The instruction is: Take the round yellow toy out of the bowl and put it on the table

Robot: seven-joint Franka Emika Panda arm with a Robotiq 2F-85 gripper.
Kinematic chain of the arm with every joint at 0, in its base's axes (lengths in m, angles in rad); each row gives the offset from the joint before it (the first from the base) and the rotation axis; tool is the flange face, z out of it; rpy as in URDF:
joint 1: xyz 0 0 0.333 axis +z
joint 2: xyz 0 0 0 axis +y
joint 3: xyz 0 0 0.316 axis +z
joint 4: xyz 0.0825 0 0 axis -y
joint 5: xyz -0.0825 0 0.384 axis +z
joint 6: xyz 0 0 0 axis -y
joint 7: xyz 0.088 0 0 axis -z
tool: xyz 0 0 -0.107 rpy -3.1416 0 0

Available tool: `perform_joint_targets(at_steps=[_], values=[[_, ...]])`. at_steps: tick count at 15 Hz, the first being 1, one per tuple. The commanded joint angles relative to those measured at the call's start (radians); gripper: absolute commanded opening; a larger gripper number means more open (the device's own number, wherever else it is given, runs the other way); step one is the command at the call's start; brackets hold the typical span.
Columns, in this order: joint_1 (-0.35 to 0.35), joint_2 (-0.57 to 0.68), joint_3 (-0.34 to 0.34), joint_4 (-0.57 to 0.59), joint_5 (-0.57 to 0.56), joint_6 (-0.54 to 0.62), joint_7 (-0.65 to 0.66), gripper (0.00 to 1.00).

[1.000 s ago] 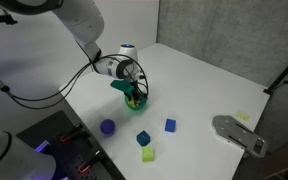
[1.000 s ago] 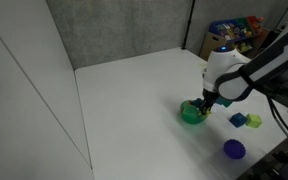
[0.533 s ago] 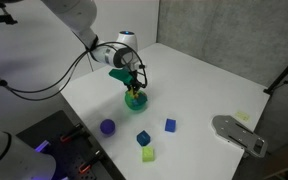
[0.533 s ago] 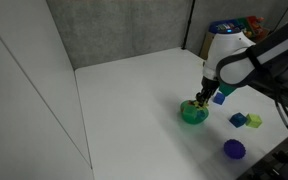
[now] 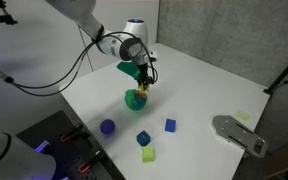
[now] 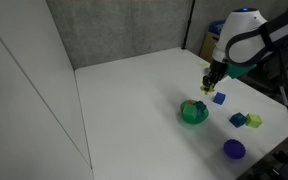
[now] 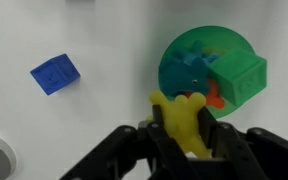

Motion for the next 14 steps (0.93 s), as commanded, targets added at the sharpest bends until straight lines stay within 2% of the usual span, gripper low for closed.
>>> perform_joint_targets(at_steps=[1,6,14], values=[[-0.017,0.019,-0.045,0.049,-0.041,-0.012,0.057,0.13],[-0.026,0.058,-0.105,0.074,-0.084,0.001,0.118,0.13],[-0.027,0.193,-0.224,0.131,-0.159,0.036,0.248,0.13]])
